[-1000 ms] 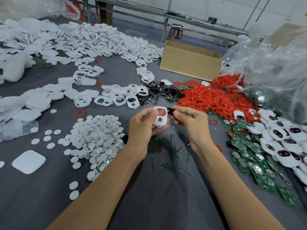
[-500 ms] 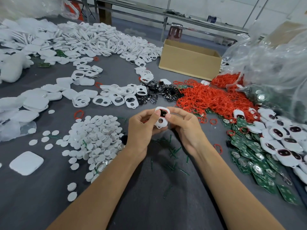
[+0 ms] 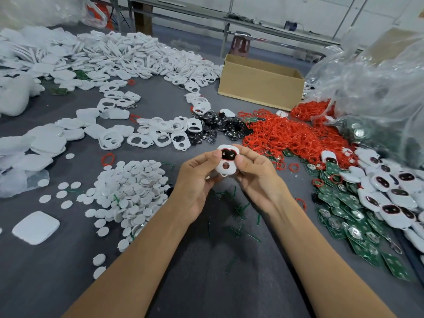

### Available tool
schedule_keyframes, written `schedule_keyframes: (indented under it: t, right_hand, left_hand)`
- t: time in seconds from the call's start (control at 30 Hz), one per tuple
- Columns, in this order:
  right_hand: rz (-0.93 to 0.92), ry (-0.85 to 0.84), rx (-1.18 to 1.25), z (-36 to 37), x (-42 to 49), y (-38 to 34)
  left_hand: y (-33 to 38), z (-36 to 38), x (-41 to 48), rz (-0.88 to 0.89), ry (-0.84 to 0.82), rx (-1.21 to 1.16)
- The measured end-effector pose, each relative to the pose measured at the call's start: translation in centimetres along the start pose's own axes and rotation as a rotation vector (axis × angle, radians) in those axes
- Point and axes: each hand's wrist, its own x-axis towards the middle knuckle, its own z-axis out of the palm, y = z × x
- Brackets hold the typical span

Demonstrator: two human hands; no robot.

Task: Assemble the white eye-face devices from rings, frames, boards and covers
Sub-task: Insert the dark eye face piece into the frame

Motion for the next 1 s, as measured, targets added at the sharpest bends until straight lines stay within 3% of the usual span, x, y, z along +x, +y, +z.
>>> schedule_keyframes:
  t: [0.1, 0.23, 0.4, 0.63, 0.8, 0.9, 1.0]
  right_hand:
    - [-0.105, 0.001, -0.021, 0.6, -0.4, -0.2]
    - [-0.453, 0.106, -0.583, 1.1, -1.1, -0.7]
    - [-0.666, 0.166, -0.969, 1.7, -1.6, -0.1]
    - [-0.571, 0.041, -1.065, 1.0, -1.7, -1.0]
    - [-0.502, 0.098, -0.969, 1.5, -1.6, -2.0]
    - [-0.595, 0.102, -1.073, 3.5, -1.2, -2.4]
    - [-0.507, -0.032, -1.301, 7.4, 0.0, -1.9]
  left_hand:
    - [-0.3, 0.3, -0.1, 0.089, 0.084, 0.037]
    - [-0.8, 0.2, -0.3, 0.285, 0.269, 0.214]
    - [-0.6, 0.9, -0.9, 0.206, 0.147, 0.196]
    - [-0.2, 0.9, -0.6, 0.041, 0.157, 0.182]
    - [-0.5, 0.9, -0.2, 0.004, 0.210, 0.223]
    - [-0.7, 0.8, -0.3, 0.032, 0.207, 0.266]
    - [-0.9, 0.6, -0.8, 0.029, 0.191, 0.409]
